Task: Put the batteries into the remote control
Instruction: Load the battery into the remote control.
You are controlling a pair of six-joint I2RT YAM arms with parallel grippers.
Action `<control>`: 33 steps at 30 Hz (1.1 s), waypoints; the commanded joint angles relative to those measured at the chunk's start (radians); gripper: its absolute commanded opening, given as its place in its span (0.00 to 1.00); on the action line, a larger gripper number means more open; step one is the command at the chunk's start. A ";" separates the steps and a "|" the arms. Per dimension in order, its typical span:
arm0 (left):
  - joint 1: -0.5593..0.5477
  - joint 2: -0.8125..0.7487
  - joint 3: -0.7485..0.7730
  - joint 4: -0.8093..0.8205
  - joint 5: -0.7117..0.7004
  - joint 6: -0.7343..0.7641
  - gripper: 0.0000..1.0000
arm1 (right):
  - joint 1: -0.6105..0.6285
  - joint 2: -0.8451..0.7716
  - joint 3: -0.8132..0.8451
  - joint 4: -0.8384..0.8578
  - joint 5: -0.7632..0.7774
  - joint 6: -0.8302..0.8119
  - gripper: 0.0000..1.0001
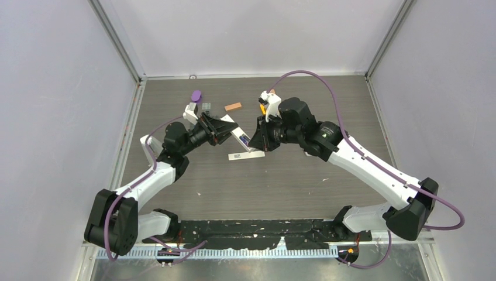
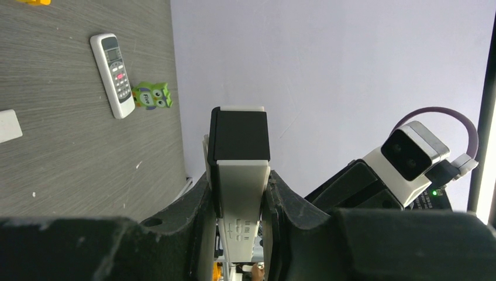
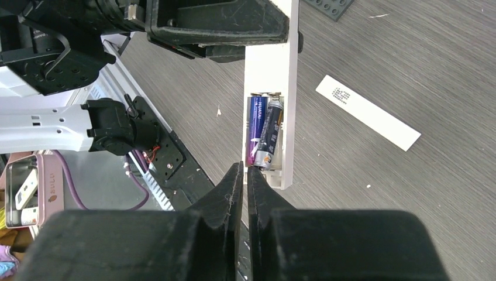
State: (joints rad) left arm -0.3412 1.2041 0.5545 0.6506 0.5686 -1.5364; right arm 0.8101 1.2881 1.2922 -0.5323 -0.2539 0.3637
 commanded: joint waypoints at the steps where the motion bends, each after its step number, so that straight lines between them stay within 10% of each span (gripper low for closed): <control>1: -0.004 -0.024 0.076 0.052 0.056 0.063 0.00 | 0.005 0.029 0.066 -0.007 0.069 0.035 0.12; 33: -0.043 0.017 0.144 0.297 0.267 0.074 0.00 | -0.145 0.142 0.043 0.024 -0.208 0.196 0.07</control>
State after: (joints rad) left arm -0.3523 1.2358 0.6243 0.7372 0.6971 -1.3808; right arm 0.6868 1.3888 1.3415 -0.5423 -0.4858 0.5537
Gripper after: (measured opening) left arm 0.293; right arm 0.079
